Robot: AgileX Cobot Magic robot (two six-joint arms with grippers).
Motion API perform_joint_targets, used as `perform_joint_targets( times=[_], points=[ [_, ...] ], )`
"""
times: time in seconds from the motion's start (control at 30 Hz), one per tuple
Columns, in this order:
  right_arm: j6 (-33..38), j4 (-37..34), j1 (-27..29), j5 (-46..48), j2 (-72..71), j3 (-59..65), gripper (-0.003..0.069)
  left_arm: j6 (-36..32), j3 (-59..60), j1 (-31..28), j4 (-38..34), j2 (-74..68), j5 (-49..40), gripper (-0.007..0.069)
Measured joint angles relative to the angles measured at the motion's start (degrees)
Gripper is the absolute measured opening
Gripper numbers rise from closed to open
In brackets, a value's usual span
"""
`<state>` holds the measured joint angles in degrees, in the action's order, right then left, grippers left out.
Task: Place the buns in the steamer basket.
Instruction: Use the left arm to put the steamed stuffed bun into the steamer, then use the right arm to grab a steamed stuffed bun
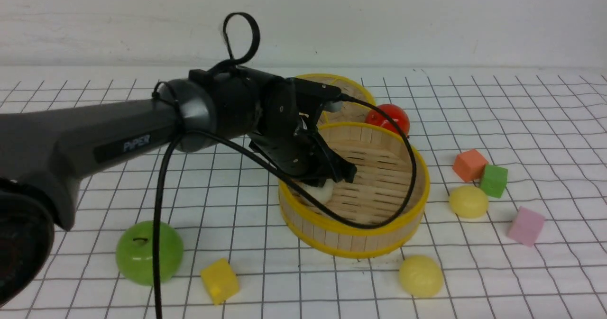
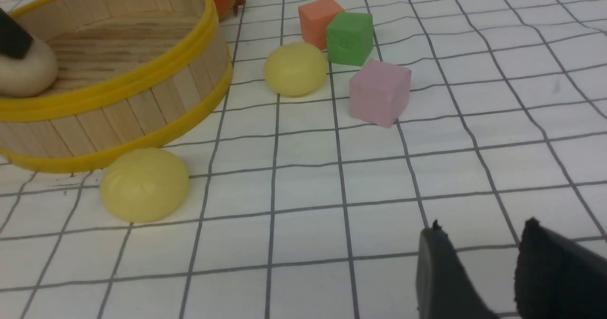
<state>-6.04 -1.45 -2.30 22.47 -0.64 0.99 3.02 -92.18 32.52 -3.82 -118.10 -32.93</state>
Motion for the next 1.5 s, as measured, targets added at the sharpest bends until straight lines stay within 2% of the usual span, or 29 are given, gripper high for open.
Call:
perform_joint_targets(
  times=[0.03,0.1,0.2,0.23,0.3,0.37,0.4,0.5,0.53,0.6,0.63,0.7,0.73,0.93,0.97,1.13,1.2,1.3,1.47,1.5],
  points=[
    [0.0,0.0,0.0,0.0,0.0,0.0,0.0239,0.0,-0.1,0.0,0.0,-0.1,0.0,0.0204],
    [0.0,0.0,0.0,0.0,0.0,0.0,0.0239,0.0,-0.5,0.0,-0.3,-0.3,-0.4,0.0311],
    [0.0,0.0,0.0,0.0,0.0,0.0,0.0239,0.7,-0.7,0.0,-1.6,0.6,-1.9,0.04],
    [0.0,0.0,0.0,0.0,0.0,0.0,0.0239,0.9,-0.7,0.0,-2.3,2.0,-3.2,0.0451],
    [0.0,0.0,0.0,0.0,0.0,0.0,0.0239,0.5,-0.7,0.0,-2.6,5.0,-5.5,0.0493],
    [0.0,0.0,0.0,0.0,0.0,0.0,0.0239,-0.2,-0.7,0.0,-2.6,8.4,-7.5,0.0491],
    [0.0,0.0,0.0,0.0,0.0,0.0,0.0239,-0.2,-0.7,0.0,-2.6,9.3,-7.9,0.0486],
    [0.0,0.0,0.0,0.0,0.0,0.0,0.0239,0.0,-0.1,0.0,-2.8,15.9,-9.3,0.0398],
    [0.0,0.0,0.0,0.0,0.0,0.0,0.0239,0.0,0.8,0.0,-3.3,18.9,-9.1,0.034],
    [0.0,0.0,0.0,0.0,0.0,0.0,0.0239,-0.5,6.2,0.0,-5.5,28.5,-5.5,0.0136],
    [0.0,0.0,0.0,0.0,0.0,0.0,0.0239,-1.3,9.2,0.0,-6.2,32.2,-3.5,0.0063],
    [0.0,0.0,0.0,0.0,0.0,0.0,0.0239,-2.0,12.5,0.0,-7.2,36.9,-0.9,0.0004],
    [0.0,0.0,0.0,0.0,0.0,0.0,0.0239,-3.0,18.5,0.0,-8.3,42.5,2.1,-0.0013],
    [-0.4,-1.3,0.0,-1.8,0.0,0.2,0.0239,-4.5,41.7,0.0,-13.1,67.0,11.8,-0.0013],
    [-0.6,-1.8,0.0,-2.3,0.0,0.2,0.0239,-4.5,42.5,0.0,-13.3,68.7,12.3,-0.0013],
    [-6.9,-14.6,0.0,-13.0,0.0,0.6,0.0239,-3.7,60.7,0.0,-14.2,86.6,17.8,-0.0013],
    [-7.8,-16.7,0.0,-15.1,0.0,0.6,0.0239,-3.0,63.2,0.0,-14.2,88.6,18.9,-0.0013],
    [-10.0,-23.7,0.0,-20.8,0.0,0.3,0.0239,-2.1,70.2,0.0,-14.2,96.1,20.0,-0.0013],
    [-8.5,-25.0,0.0,-8.7,4.0,-8.9,0.0195,-1.9,74.7,0.0,-14.2,102.9,20.7,-0.0013],
    [-4.6,-24.5,0.0,-0.3,9.5,-15.4,0.0161,-1.9,76.2,0.0,-14.2,104.3,20.9,-0.0013]
  ],
)
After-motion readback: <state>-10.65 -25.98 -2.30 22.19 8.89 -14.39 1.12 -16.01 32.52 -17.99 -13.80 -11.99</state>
